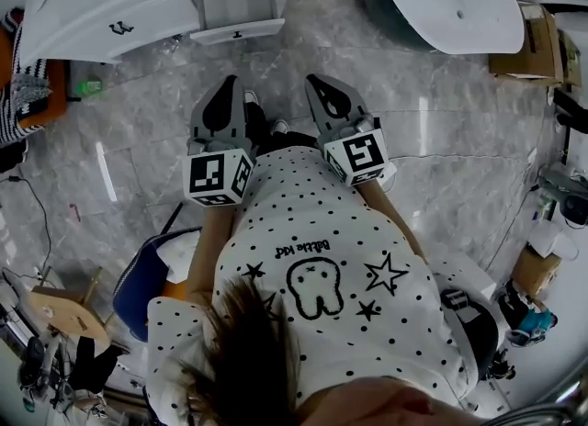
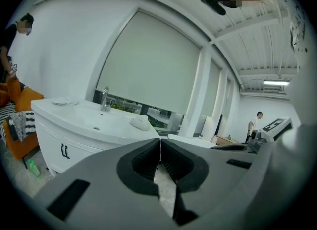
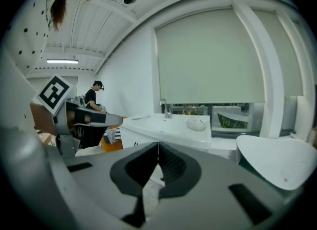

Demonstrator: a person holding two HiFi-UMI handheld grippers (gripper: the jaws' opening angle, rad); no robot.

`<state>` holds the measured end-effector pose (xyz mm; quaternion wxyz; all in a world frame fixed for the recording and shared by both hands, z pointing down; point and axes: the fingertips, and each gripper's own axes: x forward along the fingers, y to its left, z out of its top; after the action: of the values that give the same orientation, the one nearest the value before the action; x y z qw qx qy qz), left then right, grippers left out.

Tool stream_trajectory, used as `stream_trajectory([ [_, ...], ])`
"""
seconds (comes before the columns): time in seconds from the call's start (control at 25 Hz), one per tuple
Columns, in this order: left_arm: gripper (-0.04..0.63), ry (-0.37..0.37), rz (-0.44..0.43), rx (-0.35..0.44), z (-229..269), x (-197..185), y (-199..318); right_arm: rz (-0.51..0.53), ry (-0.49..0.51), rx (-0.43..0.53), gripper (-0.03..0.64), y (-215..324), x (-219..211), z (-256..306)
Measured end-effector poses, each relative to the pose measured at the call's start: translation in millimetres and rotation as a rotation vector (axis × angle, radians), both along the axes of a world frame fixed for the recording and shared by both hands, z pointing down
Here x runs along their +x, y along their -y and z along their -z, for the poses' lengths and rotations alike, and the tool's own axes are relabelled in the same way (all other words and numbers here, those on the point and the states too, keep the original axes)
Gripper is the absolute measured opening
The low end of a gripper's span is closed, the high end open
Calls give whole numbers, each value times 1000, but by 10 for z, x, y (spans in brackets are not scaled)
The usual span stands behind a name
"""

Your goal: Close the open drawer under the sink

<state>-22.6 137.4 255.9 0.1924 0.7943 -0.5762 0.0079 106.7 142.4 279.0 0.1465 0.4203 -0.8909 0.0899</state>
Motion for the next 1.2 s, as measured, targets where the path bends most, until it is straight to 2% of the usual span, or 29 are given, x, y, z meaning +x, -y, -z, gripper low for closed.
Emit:
stream_trajectory([
  [0.36, 9, 0, -24, -7, 5, -386, 457, -45, 0, -23, 14, 388, -320, -25],
  [0.84, 9, 18, -53, -20, -96, -748, 672, -64, 13, -7, 14, 616, -690, -49],
  [1.2, 9, 1, -51, -29, -140, -749, 796, -51, 32, -25, 14, 732, -709, -95],
])
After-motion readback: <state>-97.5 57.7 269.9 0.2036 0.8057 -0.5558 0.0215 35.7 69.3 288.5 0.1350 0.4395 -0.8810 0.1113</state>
